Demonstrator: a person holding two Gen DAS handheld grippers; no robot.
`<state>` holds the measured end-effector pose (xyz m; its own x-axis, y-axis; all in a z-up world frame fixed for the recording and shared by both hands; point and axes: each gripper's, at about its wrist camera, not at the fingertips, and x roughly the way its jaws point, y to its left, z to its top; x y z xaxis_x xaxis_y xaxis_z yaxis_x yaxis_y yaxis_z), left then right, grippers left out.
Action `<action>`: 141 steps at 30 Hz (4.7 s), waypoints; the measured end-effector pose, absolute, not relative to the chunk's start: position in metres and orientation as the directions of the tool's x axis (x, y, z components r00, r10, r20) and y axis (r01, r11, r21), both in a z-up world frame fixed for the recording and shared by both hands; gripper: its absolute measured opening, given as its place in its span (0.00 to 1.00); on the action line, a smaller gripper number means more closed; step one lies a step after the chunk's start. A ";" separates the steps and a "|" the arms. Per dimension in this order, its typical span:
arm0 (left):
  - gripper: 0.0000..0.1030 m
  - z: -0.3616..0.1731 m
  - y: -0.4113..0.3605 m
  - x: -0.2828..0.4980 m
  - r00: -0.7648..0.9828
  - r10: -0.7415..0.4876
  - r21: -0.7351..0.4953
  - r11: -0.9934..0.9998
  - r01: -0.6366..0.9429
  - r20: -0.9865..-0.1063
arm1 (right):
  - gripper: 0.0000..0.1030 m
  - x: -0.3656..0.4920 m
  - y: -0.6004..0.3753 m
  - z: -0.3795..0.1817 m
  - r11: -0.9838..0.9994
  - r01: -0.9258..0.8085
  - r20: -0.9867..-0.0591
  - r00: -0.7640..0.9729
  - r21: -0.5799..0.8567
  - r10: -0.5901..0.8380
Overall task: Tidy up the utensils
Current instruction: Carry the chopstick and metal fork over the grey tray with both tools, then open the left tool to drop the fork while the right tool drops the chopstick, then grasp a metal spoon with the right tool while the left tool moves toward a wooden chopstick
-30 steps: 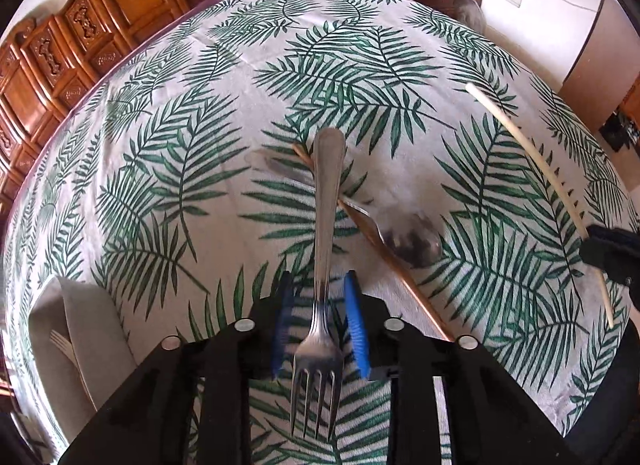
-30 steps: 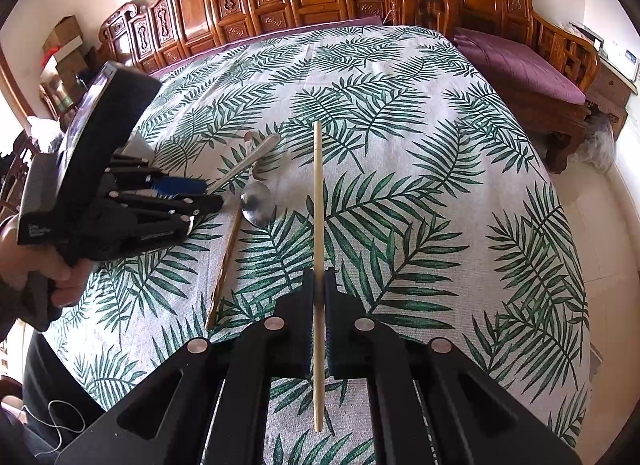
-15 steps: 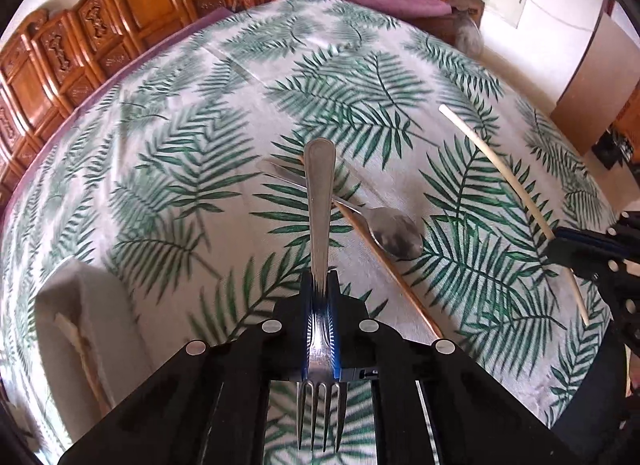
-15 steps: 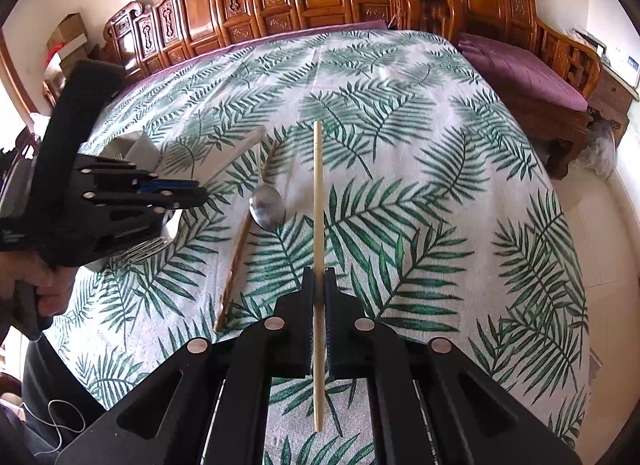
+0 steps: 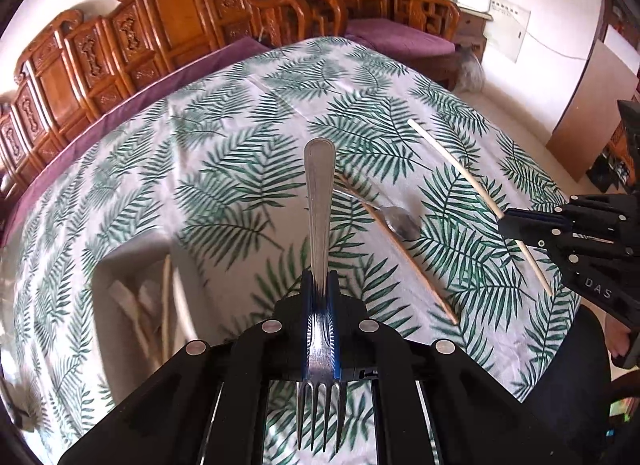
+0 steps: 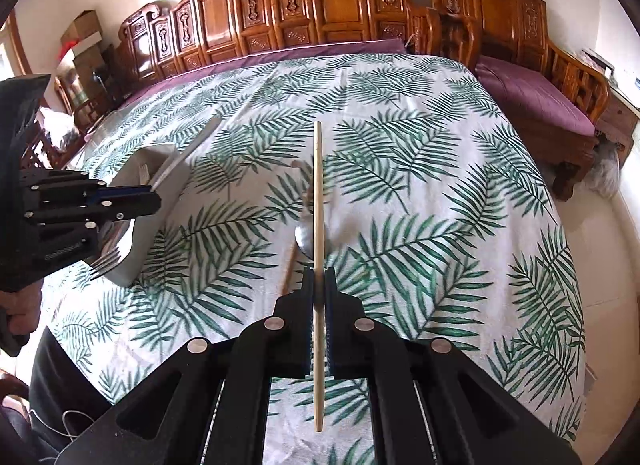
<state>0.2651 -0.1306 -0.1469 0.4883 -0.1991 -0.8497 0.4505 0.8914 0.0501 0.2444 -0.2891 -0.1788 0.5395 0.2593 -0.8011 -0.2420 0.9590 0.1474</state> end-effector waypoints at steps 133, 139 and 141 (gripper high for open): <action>0.86 -0.132 -0.055 0.235 0.562 -0.247 -0.067 0.945 0.320 -0.789 | 0.21 0.308 -0.252 -0.222 0.960 -0.269 -0.877 0.438 0.082 0.197; 0.86 -0.142 -0.067 0.239 0.543 -0.245 -0.062 0.941 0.333 -0.803 | 0.21 0.342 -0.249 -0.234 0.950 -0.295 -0.893 0.392 0.106 0.222; 0.86 -0.145 -0.070 0.240 0.539 -0.245 -0.059 0.939 0.339 -0.806 | 0.21 0.353 -0.245 -0.240 0.946 -0.305 -0.901 0.370 0.114 0.228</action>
<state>0.2396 -0.0704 -0.1447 0.5392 -0.2450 -0.8058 0.3390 0.9389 -0.0585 0.3528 -0.2452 -0.2401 0.3698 0.2276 -0.9008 -0.3051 0.9455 0.1137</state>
